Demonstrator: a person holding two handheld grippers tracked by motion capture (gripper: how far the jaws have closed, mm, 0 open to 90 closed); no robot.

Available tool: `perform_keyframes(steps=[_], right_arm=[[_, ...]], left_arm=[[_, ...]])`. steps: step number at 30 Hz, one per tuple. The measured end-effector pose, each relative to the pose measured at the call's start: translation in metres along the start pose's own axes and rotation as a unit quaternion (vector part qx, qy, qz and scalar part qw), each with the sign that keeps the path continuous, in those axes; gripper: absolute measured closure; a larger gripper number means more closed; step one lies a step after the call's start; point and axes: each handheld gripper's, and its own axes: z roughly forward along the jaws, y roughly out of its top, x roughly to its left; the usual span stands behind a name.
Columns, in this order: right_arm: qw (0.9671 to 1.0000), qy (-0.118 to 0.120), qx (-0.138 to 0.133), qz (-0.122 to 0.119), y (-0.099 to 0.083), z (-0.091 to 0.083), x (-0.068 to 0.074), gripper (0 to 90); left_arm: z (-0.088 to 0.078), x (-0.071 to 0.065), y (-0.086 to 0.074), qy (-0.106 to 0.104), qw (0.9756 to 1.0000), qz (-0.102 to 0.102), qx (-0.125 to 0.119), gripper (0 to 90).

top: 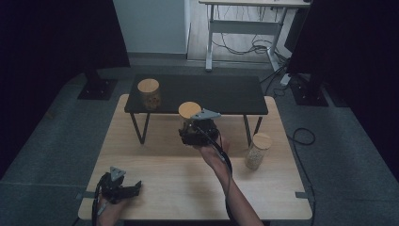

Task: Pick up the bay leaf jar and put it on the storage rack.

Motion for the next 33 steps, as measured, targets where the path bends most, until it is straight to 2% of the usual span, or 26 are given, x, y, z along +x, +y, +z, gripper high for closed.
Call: perform_keyframes(steps=[18, 33], right_arm=[[0.9999, 0.002, -0.005, 0.013, 0.017, -0.005, -0.006, 25.5], [1.0, -0.003, -0.006, 0.003, 0.033, -0.01, -0.009, 25.5]], left_arm=[[0.0, 0.0, 0.0, 0.0, 1.0, 0.0, 0.0, 2.4], [0.0, 0.0, 0.0, 0.0, 1.0, 0.0, 0.0, 2.5]])
